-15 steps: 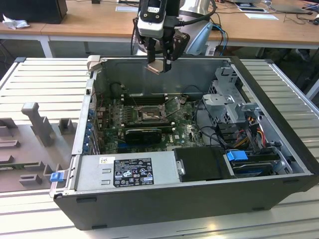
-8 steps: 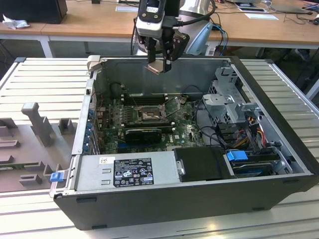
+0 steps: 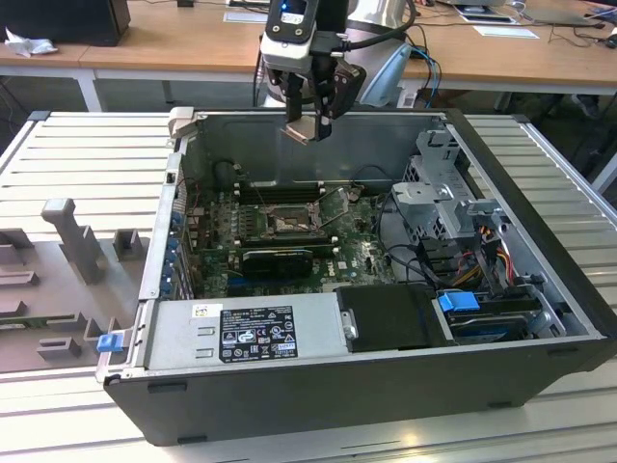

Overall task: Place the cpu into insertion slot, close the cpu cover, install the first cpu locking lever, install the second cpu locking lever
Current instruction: 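Place the cpu into insertion slot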

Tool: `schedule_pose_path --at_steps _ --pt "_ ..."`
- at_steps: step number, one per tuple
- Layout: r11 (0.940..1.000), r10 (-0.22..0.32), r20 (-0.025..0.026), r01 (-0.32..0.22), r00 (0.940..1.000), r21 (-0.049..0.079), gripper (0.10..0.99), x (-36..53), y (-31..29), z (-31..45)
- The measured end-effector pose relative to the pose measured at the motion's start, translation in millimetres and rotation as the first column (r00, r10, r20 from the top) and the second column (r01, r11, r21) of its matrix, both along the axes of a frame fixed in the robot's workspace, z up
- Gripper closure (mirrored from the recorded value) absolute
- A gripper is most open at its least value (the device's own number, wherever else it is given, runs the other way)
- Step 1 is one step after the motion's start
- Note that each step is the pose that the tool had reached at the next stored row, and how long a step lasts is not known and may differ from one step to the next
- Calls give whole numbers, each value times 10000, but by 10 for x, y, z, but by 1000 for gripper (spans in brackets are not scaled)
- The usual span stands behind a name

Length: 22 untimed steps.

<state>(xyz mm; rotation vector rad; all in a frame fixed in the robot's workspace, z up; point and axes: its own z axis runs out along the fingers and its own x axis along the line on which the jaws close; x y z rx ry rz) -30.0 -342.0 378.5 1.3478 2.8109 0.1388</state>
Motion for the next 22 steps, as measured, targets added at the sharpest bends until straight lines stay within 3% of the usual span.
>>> schedule_pose_path --at_steps 22 --pt "9961 -883 0 883 9961 0 557 0 0 -2"
